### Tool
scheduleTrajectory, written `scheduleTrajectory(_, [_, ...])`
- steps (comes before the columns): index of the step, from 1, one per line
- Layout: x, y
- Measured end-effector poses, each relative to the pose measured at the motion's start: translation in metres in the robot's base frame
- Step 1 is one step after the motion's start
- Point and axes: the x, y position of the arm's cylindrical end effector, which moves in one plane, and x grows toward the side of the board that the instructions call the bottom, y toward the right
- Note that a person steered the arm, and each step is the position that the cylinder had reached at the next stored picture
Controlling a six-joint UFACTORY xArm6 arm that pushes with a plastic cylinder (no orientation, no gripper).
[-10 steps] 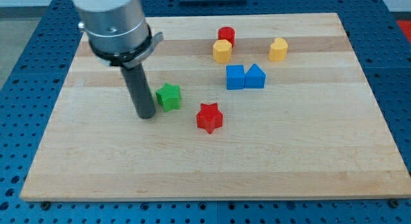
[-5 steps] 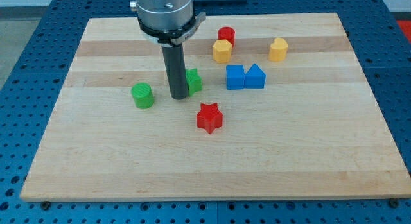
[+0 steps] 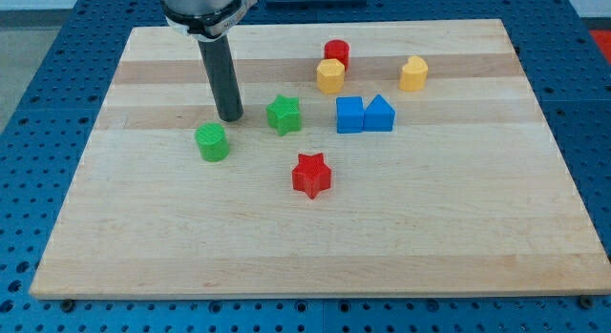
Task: Slide the green star to the green circle
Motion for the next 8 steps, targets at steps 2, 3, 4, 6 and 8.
scheduleTrajectory(2, [0.004,0.038])
scheduleTrajectory(3, [0.004,0.061])
scheduleTrajectory(4, [0.004,0.074])
scheduleTrajectory(6, [0.001,0.059])
scheduleTrajectory(8, [0.012,0.038])
